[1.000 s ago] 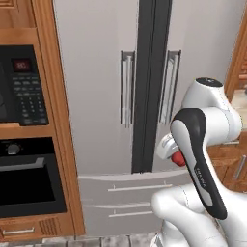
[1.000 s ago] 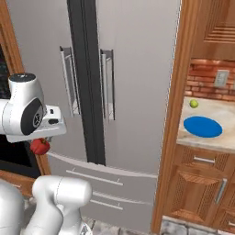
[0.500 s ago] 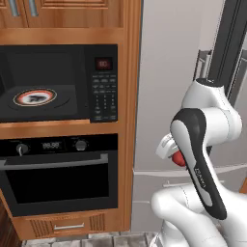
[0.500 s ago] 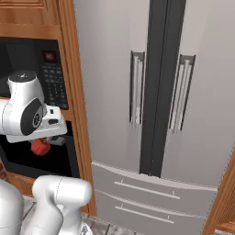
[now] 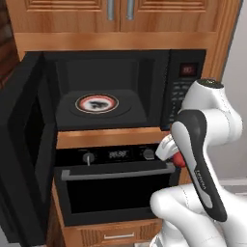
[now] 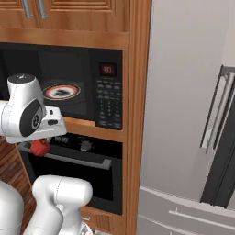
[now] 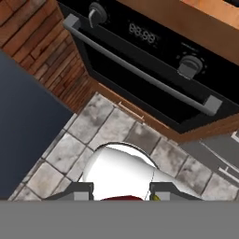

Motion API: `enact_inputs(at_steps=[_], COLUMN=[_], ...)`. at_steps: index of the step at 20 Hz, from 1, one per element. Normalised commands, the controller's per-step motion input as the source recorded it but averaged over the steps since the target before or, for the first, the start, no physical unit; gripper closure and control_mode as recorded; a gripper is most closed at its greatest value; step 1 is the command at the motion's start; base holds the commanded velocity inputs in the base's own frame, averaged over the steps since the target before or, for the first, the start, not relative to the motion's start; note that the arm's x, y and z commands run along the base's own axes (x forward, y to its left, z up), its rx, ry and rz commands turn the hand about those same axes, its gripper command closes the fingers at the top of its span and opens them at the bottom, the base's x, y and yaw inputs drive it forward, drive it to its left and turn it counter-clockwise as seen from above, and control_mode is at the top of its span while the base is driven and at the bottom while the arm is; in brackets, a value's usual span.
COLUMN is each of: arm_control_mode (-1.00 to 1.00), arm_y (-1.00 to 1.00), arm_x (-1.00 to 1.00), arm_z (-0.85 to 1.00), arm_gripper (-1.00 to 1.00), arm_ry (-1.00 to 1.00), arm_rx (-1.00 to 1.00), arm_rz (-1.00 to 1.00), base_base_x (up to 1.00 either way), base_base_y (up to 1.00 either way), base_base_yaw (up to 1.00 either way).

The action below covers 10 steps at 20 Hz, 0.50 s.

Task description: Pick the bell pepper from the counter and place it in the microwave.

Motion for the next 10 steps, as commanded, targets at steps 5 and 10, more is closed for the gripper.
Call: enact_inputs(at_steps=[5,10], arm_control_mode=[1.00,1.00], arm_y=[0.00,0.00], arm_x=[0.00,0.00], arm_z=[0.00,0.00], arm_gripper=[1.00,1.00], arm_ry=[0.00,0.00], arm_rx=[0.00,0.00], arm_rz=[0.00,0.00], base_base_x=[0.73,0.09], base_base_y=[0.64,0.03], base_base_yaw=[0.00,0.00])
